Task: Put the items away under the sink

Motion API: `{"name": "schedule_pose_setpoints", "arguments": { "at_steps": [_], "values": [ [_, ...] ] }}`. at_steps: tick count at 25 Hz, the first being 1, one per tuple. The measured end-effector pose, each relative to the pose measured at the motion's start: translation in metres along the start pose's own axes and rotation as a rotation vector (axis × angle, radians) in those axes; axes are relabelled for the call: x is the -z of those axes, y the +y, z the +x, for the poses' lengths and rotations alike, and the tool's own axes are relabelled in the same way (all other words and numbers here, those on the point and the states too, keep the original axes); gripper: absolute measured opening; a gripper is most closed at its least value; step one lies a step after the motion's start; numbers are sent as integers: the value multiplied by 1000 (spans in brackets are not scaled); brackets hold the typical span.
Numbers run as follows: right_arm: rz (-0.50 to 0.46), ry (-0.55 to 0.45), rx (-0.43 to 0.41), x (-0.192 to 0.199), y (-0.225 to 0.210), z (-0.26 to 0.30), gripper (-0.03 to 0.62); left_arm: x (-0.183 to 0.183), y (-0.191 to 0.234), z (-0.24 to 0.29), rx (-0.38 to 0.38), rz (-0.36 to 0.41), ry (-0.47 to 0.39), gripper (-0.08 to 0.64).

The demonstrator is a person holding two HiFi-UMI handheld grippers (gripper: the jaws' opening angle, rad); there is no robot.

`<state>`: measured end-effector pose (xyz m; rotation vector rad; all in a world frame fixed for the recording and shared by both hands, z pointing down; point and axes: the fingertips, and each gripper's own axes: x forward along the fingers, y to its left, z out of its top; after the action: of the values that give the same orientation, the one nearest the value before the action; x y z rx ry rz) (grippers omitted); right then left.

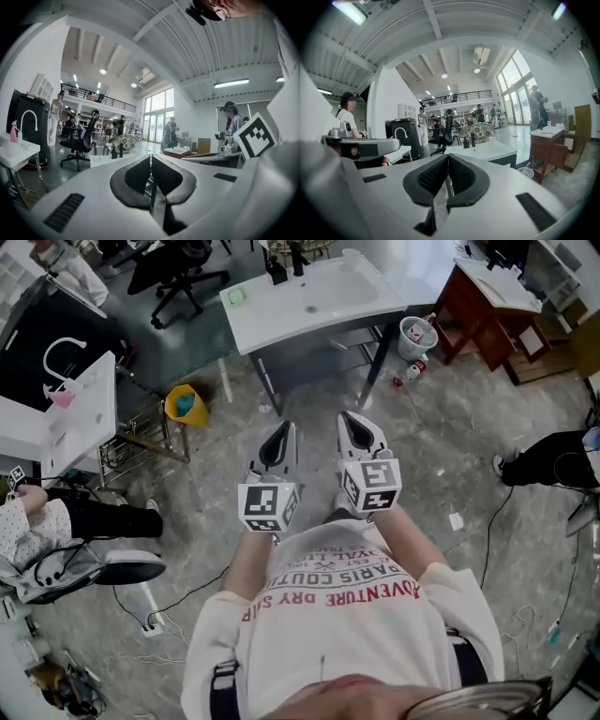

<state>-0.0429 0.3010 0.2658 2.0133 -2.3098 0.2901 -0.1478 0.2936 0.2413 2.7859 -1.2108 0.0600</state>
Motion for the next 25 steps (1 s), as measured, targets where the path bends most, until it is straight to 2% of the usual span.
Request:
{"name": "schedule_pose_setpoints", "arguments": {
  "at_steps": [5, 11, 17, 25],
  "values": [
    [-8, 15, -44, -12, -58, 43, 25, -12, -3, 71, -44, -9, -28, 28],
    [-4, 34, -82, -17, -103, 85, 25, -5, -3, 128, -77, 4, 12, 28],
    [-3, 52, -116, -16, -119, 127, 25, 1, 18, 169, -108, 20, 42, 28],
    [-25, 35, -98, -33, -140, 211, 25, -1, 76, 245, -99, 6, 42, 28]
  ]
}}
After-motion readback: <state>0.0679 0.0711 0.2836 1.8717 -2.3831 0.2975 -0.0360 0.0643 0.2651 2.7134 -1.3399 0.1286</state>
